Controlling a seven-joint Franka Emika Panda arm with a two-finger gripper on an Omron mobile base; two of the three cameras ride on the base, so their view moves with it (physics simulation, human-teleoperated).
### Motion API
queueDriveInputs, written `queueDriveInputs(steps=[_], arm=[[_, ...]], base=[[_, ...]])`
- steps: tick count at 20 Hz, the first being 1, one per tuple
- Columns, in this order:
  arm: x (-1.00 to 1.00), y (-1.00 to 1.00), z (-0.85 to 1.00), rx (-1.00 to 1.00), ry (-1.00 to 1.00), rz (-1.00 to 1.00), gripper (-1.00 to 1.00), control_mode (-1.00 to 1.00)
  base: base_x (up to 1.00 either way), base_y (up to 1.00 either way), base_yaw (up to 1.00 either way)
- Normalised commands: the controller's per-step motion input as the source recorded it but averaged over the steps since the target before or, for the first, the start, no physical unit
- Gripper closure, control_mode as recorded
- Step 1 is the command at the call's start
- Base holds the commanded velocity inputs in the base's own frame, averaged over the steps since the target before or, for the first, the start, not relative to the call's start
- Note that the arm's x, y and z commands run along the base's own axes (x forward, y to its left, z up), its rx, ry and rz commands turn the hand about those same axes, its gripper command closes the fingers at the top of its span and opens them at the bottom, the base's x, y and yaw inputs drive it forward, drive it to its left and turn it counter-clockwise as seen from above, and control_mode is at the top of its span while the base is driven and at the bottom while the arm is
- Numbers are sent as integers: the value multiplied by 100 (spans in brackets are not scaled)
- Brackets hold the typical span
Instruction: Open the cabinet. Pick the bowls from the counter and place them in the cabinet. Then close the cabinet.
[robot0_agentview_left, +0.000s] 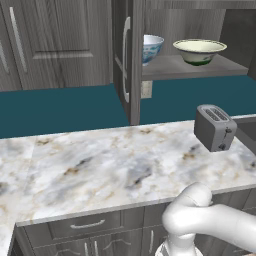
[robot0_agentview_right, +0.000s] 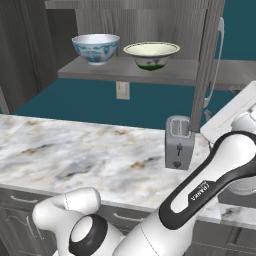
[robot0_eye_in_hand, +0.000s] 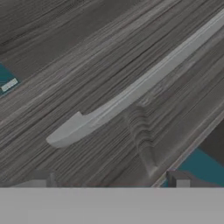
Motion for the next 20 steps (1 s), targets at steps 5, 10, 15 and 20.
queueDriveInputs(steps=[5, 10, 15, 20], arm=[[2, 30, 0, 4, -11, 16, -100, -100], [7, 42, 0, 3, -12, 14, -100, -100], [19, 51, 3, 1, -3, 13, -100, -100], [38, 52, 12, 1, 0, 12, -100, -100]], base=[[0, 0, 0], [0, 0, 0], [0, 0, 0], [0, 0, 0]])
